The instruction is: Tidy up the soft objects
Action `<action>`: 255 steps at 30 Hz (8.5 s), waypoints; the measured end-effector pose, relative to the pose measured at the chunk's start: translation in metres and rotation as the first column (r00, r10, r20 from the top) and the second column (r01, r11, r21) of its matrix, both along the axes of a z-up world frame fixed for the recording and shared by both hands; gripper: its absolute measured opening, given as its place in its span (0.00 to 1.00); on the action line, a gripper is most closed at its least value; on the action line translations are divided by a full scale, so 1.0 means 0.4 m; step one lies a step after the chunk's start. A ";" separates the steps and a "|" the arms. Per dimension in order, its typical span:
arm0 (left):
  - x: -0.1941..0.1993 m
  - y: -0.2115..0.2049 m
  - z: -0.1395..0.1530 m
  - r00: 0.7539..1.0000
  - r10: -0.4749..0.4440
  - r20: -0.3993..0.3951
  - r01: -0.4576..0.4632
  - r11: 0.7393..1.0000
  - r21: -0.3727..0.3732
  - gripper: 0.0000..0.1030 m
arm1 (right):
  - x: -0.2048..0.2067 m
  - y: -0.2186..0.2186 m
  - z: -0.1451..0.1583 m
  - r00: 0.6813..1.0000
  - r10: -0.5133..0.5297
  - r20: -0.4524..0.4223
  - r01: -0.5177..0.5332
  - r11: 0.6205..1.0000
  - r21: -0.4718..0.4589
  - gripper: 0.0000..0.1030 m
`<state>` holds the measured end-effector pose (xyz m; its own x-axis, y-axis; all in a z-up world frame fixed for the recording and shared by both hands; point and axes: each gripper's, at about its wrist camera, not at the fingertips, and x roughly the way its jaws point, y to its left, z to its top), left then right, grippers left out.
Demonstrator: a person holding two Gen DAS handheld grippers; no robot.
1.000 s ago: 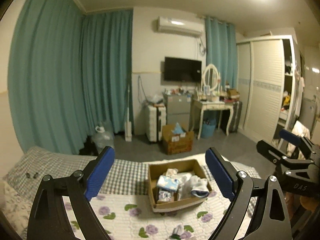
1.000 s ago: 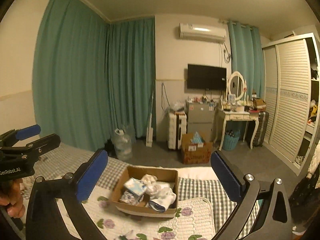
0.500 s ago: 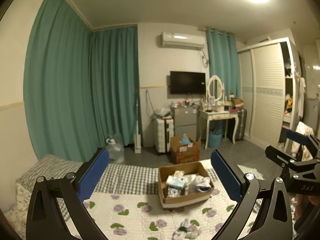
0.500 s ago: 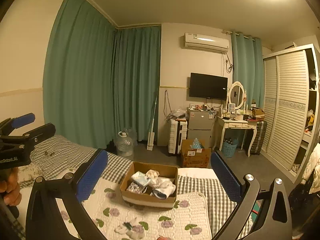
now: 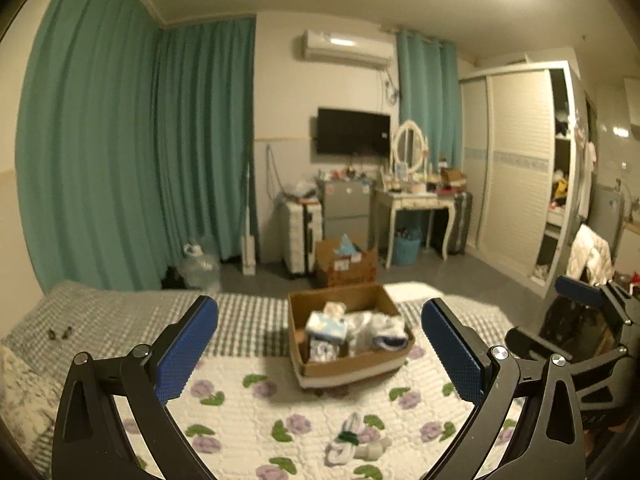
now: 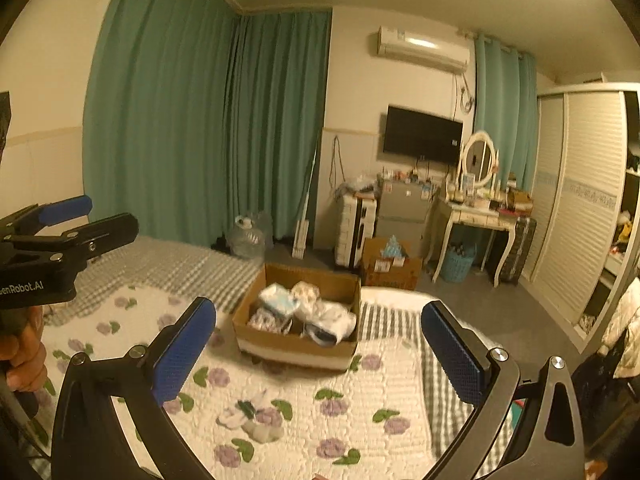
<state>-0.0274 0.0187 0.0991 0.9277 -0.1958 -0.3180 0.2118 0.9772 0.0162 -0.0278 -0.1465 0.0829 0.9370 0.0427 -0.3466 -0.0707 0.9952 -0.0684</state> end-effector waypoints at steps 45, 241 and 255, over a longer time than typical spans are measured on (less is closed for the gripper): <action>0.298 -0.045 -0.606 0.816 -0.059 -0.575 0.134 0.987 0.090 0.71 | 0.349 0.111 -0.708 0.746 0.183 -0.641 -0.156 0.983 0.100 0.31; 0.072 0.095 -0.143 0.981 0.172 0.092 -0.169 0.985 -0.037 1.00 | 0.065 0.038 -0.108 0.994 -0.056 0.096 0.054 0.998 0.025 1.00; 0.082 0.104 -0.165 0.980 0.186 0.075 -0.183 0.982 -0.047 1.00 | 0.081 0.026 -0.150 0.996 -0.053 0.073 0.050 0.998 0.038 1.00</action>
